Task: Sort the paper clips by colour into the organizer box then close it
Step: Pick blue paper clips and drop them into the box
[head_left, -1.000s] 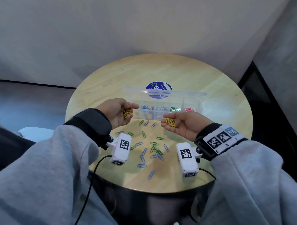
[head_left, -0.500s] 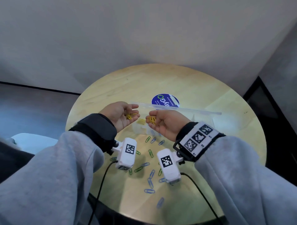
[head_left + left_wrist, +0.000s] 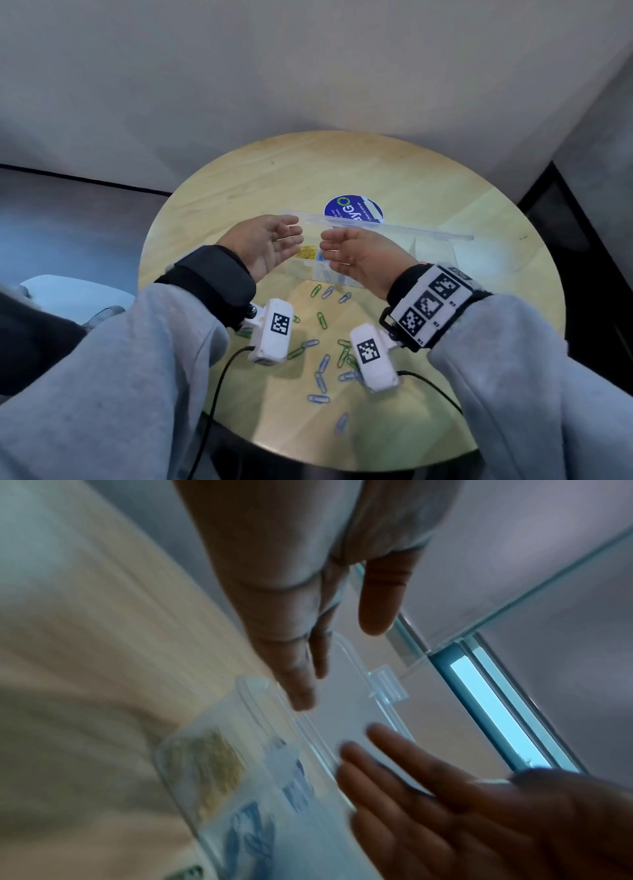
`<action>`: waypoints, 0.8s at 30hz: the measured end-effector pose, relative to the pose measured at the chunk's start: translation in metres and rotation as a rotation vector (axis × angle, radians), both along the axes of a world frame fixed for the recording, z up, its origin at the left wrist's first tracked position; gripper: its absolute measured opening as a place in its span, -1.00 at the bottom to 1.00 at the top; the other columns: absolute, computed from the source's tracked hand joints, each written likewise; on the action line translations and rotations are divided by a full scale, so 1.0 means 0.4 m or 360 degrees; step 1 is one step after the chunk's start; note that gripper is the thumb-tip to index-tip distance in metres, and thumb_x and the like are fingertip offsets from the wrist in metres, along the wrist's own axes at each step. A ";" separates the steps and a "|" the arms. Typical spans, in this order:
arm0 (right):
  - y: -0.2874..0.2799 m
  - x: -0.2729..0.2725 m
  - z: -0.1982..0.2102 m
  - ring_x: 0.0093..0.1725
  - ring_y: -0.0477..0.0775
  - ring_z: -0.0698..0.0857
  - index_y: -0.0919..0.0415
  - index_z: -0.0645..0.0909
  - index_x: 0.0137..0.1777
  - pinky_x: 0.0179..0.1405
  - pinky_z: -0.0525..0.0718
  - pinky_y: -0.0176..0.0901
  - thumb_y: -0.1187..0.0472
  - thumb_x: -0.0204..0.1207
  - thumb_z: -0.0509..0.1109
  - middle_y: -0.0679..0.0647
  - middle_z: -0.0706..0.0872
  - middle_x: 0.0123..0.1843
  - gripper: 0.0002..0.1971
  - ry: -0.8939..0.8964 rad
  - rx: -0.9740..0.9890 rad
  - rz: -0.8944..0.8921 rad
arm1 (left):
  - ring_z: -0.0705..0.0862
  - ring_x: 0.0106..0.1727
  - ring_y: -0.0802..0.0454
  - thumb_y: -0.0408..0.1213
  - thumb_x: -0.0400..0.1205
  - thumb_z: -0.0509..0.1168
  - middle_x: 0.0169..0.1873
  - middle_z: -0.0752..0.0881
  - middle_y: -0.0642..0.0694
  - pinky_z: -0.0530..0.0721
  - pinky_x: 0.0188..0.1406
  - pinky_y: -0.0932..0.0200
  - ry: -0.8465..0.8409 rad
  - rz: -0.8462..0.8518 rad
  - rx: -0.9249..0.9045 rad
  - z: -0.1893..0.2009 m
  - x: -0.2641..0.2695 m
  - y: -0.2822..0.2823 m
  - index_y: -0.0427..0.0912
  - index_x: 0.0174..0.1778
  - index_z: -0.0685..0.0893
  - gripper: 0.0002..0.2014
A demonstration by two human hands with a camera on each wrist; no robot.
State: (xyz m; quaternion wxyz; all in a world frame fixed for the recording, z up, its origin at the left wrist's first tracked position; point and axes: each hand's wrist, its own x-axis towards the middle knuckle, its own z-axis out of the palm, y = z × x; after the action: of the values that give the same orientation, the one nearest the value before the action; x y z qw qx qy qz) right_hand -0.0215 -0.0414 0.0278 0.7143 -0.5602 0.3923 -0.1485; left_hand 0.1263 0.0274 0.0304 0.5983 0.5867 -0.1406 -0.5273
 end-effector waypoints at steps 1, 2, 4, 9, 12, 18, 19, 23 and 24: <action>-0.002 -0.015 0.004 0.15 0.03 0.60 0.14 0.59 0.07 0.12 0.56 -0.21 0.44 0.59 0.16 0.09 0.64 0.11 -0.74 0.0148 -0.0214 0.0075 | 0.65 -0.07 -0.02 -0.46 0.65 0.04 -0.10 0.62 -0.15 0.65 -0.03 0.21 -0.0113 -0.0011 0.0038 0.003 -0.001 0.009 -0.25 0.07 0.60 -0.76; -0.005 -0.030 0.008 0.13 -0.01 0.60 0.08 0.60 0.05 0.09 0.53 -0.24 0.38 0.59 0.20 0.02 0.65 0.09 -0.78 0.0315 -0.0465 0.0143 | 0.65 -0.17 0.01 -0.47 0.66 0.04 -0.16 0.63 -0.12 0.65 -0.17 0.26 -0.0246 -0.0034 0.0095 0.004 0.001 0.018 -0.20 0.02 0.62 -0.76; -0.007 -0.059 0.013 0.14 -0.10 0.60 0.06 0.61 0.16 0.06 0.51 -0.35 0.31 0.58 0.23 -0.08 0.65 0.11 -0.76 0.0564 -0.0895 0.0268 | 0.61 -0.32 0.06 -0.50 0.64 0.05 -0.25 0.61 -0.07 0.60 -0.40 0.31 -0.0525 -0.0126 0.0249 0.006 0.004 0.037 -0.14 -0.07 0.62 -0.73; 0.021 -0.093 0.019 0.21 -0.10 0.61 0.02 0.60 0.25 0.17 0.51 -0.28 0.25 0.55 0.26 -0.13 0.62 0.09 -0.70 0.0938 -0.1366 0.0668 | 0.60 -0.26 0.00 -0.46 0.61 0.12 -0.28 0.61 -0.09 0.57 -0.32 0.21 -0.1298 -0.0575 0.0740 -0.001 0.009 0.073 -0.11 -0.15 0.63 -0.78; 0.035 -0.092 0.004 0.30 -0.04 0.57 0.00 0.55 0.33 0.19 0.49 -0.24 0.23 0.57 0.24 -0.11 0.60 0.21 -0.65 0.1201 -0.1521 0.0936 | 0.55 -0.18 -0.11 -0.41 0.59 0.16 -0.25 0.64 -0.17 0.54 -0.17 0.16 -0.1706 -0.0778 0.0994 -0.017 0.009 0.087 -0.20 -0.03 0.69 -0.80; 0.044 -0.069 -0.047 0.40 0.12 0.54 -0.10 0.24 0.58 0.23 0.59 -0.07 0.40 0.55 0.16 0.02 0.42 0.51 -0.36 0.1577 -0.1654 0.1259 | 0.51 -0.10 -0.05 -0.34 0.59 0.30 -0.09 0.57 -0.09 0.50 -0.09 0.21 -0.1942 -0.1168 0.1296 -0.077 0.005 0.081 -0.11 -0.06 0.55 -0.92; 0.044 -0.061 -0.052 0.39 0.14 0.54 -0.11 0.20 0.60 0.19 0.60 -0.06 0.42 0.55 0.15 0.03 0.41 0.51 -0.34 0.1584 -0.1683 0.1297 | 0.51 -0.09 -0.05 -0.32 0.59 0.32 -0.07 0.56 -0.08 0.51 -0.07 0.22 -0.1958 -0.1199 0.1315 -0.090 0.008 0.079 -0.10 -0.06 0.53 -0.91; 0.028 -0.028 -0.075 0.38 0.20 0.54 -0.04 0.23 0.60 0.27 0.59 0.01 0.41 0.56 0.13 0.11 0.43 0.45 -0.37 0.1562 -0.1776 0.1425 | 0.64 -0.08 -0.10 -0.26 0.52 0.35 -0.01 0.74 -0.12 0.53 -0.13 0.17 -0.1995 -0.1294 0.1416 -0.113 0.007 0.075 -0.22 0.00 0.68 -0.82; 0.023 -0.021 -0.084 0.36 0.21 0.56 -0.02 0.26 0.59 0.25 0.59 0.00 0.39 0.56 0.15 0.12 0.46 0.42 -0.40 0.1568 -0.1799 0.1447 | 0.70 -0.05 -0.11 -0.25 0.49 0.35 0.03 0.78 -0.13 0.54 -0.14 0.16 -0.2001 -0.1309 0.1436 -0.115 0.005 0.074 -0.22 0.04 0.72 -0.76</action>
State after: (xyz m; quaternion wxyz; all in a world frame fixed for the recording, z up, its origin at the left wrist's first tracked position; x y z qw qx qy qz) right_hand -0.0299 -0.0322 -0.0057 0.0691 -0.9327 0.2627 0.2373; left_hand 0.1284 0.0571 -0.0157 -0.1168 0.8521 -0.4228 -0.2855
